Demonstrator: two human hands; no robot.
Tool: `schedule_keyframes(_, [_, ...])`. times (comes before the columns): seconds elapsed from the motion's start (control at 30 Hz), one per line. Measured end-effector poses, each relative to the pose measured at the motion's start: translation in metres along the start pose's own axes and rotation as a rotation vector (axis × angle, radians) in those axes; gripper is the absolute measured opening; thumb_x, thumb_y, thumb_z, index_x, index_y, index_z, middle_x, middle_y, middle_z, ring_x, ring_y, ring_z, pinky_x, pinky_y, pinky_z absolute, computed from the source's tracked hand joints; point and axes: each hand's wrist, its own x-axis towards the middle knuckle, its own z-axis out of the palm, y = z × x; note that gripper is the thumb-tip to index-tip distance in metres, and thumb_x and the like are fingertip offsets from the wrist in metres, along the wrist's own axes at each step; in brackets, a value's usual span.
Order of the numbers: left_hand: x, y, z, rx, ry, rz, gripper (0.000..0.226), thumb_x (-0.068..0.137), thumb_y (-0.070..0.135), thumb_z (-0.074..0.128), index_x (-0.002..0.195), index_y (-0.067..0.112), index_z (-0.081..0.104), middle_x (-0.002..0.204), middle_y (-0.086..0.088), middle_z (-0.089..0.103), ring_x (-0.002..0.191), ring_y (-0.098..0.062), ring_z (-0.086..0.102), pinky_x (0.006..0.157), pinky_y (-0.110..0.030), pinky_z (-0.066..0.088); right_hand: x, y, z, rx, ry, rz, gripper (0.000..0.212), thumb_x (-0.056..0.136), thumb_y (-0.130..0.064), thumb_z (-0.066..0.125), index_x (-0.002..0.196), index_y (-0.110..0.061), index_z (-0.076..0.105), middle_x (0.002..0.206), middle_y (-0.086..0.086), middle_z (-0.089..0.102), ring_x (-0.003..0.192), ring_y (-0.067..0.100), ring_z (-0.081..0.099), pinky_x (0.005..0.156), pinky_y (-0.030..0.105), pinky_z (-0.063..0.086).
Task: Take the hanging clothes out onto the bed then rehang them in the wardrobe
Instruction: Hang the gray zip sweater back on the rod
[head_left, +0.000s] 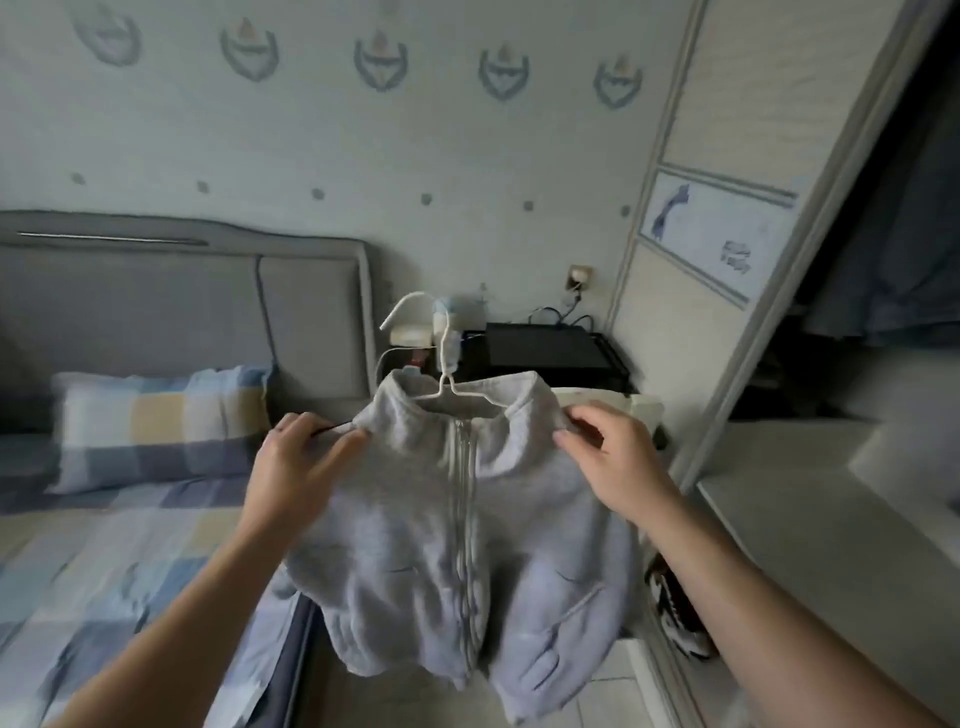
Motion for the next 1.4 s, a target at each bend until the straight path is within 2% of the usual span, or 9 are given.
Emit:
schedule_keyframes(0.17, [0.096, 0.058, 0.076, -0.133, -0.108, 0.182, 0.041, 0.073, 0.071, 0.056, 0.069, 0.030, 0.054, 0.075, 0.009, 0.053, 0.071, 0.002, 0.054, 0.059, -0.017, 0.036, 0.042, 0.028, -0.069, -0.151, 0.189, 0.019, 0.005, 0.085, -0.011, 0.072, 0.089, -0.010, 0.068, 0.076, -0.001, 0.061, 0.068, 0.007, 0.055, 0.065, 0.013, 0.040])
schedule_keyframes(0.27, [0.154, 0.097, 0.122, -0.221, -0.167, 0.290, 0.047, 0.075, 0.070, 0.056, 0.070, 0.024, 0.054, 0.070, 0.002, 0.056, 0.064, -0.006, 0.053, 0.055, -0.030, 0.039, 0.069, 0.033, -0.114, -0.275, 0.286, 0.038, 0.010, 0.087, -0.012, 0.069, 0.080, -0.010, 0.063, 0.070, -0.005, 0.054, 0.064, 0.006, 0.050, 0.061, 0.015, 0.036])
schedule_keyframes(0.47, [0.252, 0.201, 0.198, -0.427, -0.296, 0.484, 0.040, 0.086, 0.050, 0.068, 0.069, 0.017, 0.054, 0.068, -0.004, 0.056, 0.063, -0.016, 0.053, 0.057, -0.033, 0.040, 0.111, 0.018, -0.203, -0.492, 0.502, 0.100, 0.009, 0.089, -0.014, 0.069, 0.094, -0.008, 0.070, 0.075, -0.008, 0.055, 0.068, 0.003, 0.053, 0.064, 0.014, 0.039])
schedule_keyframes(0.6, [0.291, 0.276, 0.240, -0.560, -0.387, 0.570, 0.044, 0.084, 0.054, 0.068, 0.067, 0.017, 0.053, 0.067, -0.002, 0.060, 0.067, -0.023, 0.058, 0.057, -0.032, 0.037, 0.126, -0.002, -0.258, -0.636, 0.598, 0.170, 0.007, 0.090, -0.019, 0.067, 0.094, -0.014, 0.070, 0.081, -0.005, 0.061, 0.073, 0.004, 0.058, 0.068, 0.021, 0.044])
schedule_keyframes(0.7, [0.309, 0.334, 0.269, -0.667, -0.439, 0.614, 0.046, 0.084, 0.053, 0.072, 0.067, 0.014, 0.055, 0.073, -0.006, 0.065, 0.084, -0.028, 0.063, 0.062, -0.033, 0.038, 0.131, -0.016, -0.298, -0.751, 0.635, 0.243, 0.006, 0.092, -0.024, 0.064, 0.091, -0.022, 0.069, 0.077, -0.012, 0.065, 0.071, 0.000, 0.059, 0.067, 0.021, 0.044])
schedule_keyframes(0.9, [0.320, 0.443, 0.320, -0.794, -0.542, 0.691, 0.045, 0.085, 0.054, 0.067, 0.064, 0.017, 0.052, 0.059, 0.004, 0.054, 0.059, -0.013, 0.052, 0.055, -0.030, 0.035, 0.132, -0.043, -0.366, -1.014, 0.683, 0.377, 0.010, 0.093, -0.026, 0.061, 0.091, -0.021, 0.068, 0.080, -0.010, 0.062, 0.073, 0.004, 0.057, 0.070, 0.030, 0.047])
schedule_keyframes(1.0, [0.320, 0.496, 0.343, -0.851, -0.589, 0.713, 0.049, 0.085, 0.055, 0.067, 0.065, 0.014, 0.051, 0.059, 0.000, 0.054, 0.058, -0.014, 0.051, 0.054, -0.030, 0.036, 0.133, -0.051, -0.397, -1.114, 0.710, 0.412, 0.011, 0.094, -0.029, 0.060, 0.085, -0.025, 0.064, 0.075, -0.012, 0.059, 0.069, 0.002, 0.054, 0.065, 0.027, 0.044])
schedule_keyframes(1.2, [0.317, 0.598, 0.388, -0.912, -0.645, 0.793, 0.050, 0.090, 0.051, 0.063, 0.067, 0.010, 0.047, 0.063, -0.004, 0.051, 0.060, -0.017, 0.050, 0.057, -0.031, 0.035, 0.145, -0.051, -0.466, -1.274, 0.762, 0.447, 0.013, 0.092, -0.038, 0.059, 0.089, -0.029, 0.067, 0.075, -0.010, 0.066, 0.070, 0.005, 0.059, 0.070, 0.037, 0.052])
schedule_keyframes(1.4, [0.313, 0.705, 0.443, -0.964, -0.687, 0.833, 0.047, 0.092, 0.052, 0.060, 0.068, 0.014, 0.047, 0.065, 0.002, 0.052, 0.062, -0.013, 0.050, 0.058, -0.031, 0.036, 0.160, -0.038, -0.538, -1.331, 0.807, 0.490, 0.019, 0.090, -0.041, 0.061, 0.075, -0.030, 0.060, 0.065, -0.007, 0.061, 0.063, 0.004, 0.056, 0.064, 0.037, 0.051])
